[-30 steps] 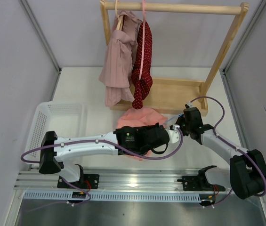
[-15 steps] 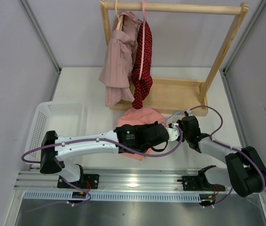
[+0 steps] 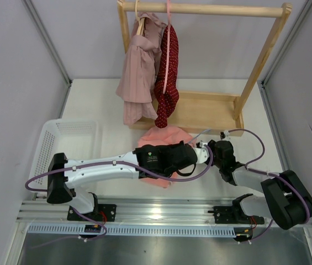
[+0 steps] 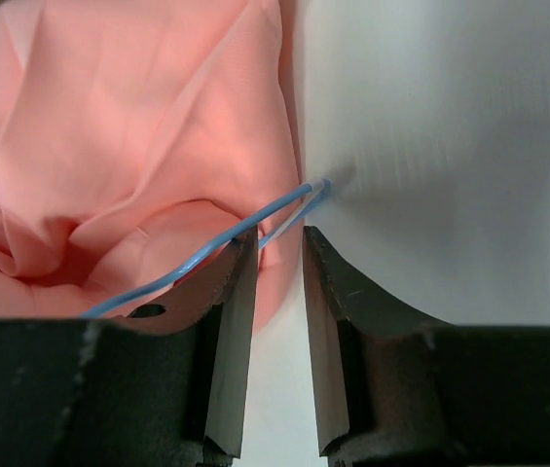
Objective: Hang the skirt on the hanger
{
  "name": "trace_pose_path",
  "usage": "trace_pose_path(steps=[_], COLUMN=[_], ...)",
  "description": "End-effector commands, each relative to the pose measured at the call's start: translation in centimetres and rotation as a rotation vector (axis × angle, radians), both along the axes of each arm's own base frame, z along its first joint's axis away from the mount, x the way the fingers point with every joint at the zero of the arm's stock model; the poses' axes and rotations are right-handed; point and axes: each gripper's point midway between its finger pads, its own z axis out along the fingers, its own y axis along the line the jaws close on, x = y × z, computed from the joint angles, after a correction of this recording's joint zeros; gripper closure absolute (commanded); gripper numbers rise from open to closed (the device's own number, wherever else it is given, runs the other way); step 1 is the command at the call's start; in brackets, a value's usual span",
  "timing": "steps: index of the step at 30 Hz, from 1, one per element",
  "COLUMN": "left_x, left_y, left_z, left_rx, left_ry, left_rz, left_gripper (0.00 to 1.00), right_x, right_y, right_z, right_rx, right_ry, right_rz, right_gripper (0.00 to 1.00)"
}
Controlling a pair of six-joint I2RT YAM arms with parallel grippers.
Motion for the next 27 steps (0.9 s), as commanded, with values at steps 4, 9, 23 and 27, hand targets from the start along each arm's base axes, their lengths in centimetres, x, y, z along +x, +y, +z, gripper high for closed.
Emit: trace_pose_path(steps=[4,9,23,27], left_x=[-0.2,-0.1,0.1,0.1], left_y=[1.1,1.3,1.5,1.6], left_z=[-0.1,-0.2,-0.4,-0.5], left_rx=[0.002,0.005,0.006,0.008], left_ry=[0.029,0.033,0.039,0.04], left_rz=[0.004,0.008,0.008,0.01], left_gripper=[1.0,1.0,1.0,1.0], right_x=[1.9,2.2,2.9,2.8], right_y=[0.0,0.0,0.7,1.0], right_z=[1.0,0.6,1.4,1.5], right_rx=[0.043,0.048,0.037,0.028], right_ry=[-0.079,-0.088,-0.145,-0.148], right_rz=[-0.067,-0.079,-0.089,-0.082], right_gripper=[0.69,0.72,0.99,1.0])
